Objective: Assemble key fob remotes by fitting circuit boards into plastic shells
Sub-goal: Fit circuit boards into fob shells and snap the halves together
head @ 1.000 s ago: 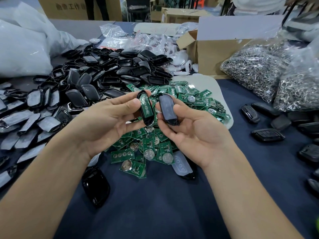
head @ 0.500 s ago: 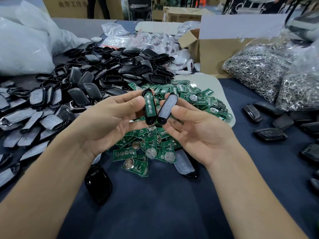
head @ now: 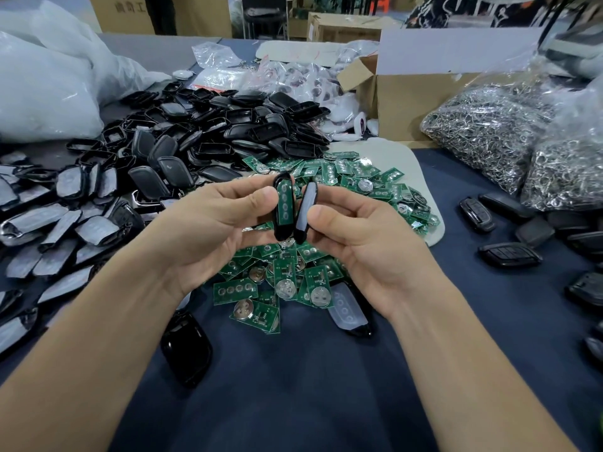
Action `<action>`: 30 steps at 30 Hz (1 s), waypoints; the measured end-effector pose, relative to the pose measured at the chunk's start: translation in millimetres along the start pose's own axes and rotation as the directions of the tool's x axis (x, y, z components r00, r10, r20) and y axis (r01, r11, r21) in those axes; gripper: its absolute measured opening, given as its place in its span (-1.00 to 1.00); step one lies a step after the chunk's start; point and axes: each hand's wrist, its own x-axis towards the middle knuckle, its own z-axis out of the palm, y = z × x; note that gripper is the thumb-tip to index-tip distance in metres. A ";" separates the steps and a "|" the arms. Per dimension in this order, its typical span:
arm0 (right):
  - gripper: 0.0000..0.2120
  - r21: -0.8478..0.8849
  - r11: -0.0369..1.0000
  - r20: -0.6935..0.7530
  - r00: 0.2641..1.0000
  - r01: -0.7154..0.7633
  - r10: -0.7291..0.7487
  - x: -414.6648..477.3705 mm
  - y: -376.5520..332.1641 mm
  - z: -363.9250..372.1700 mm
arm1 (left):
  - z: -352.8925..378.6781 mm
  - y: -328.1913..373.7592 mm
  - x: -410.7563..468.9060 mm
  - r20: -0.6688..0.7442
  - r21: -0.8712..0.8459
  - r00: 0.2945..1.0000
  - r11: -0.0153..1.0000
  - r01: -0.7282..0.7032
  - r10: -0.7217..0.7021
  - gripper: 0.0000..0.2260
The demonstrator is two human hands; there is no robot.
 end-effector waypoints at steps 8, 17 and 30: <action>-0.74 -0.271 0.953 -0.036 0.988 0.133 -0.148 -1.7 5.4 3.8 | 6.1 -6.9 -0.7 -0.066 0.115 0.997 0.992 -0.043 0.051 -0.65; -0.72 -0.374 0.907 -0.035 0.974 0.193 -0.222 -1.1 9.9 2.3 | 9.3 -6.8 -1.6 -0.098 0.137 0.995 0.991 0.003 0.011 -0.51; -0.67 -0.426 0.864 0.015 0.957 0.270 -0.291 0.7 11.4 -0.9 | 11.3 -5.5 -2.5 -0.130 0.066 0.991 0.998 0.001 0.008 -0.51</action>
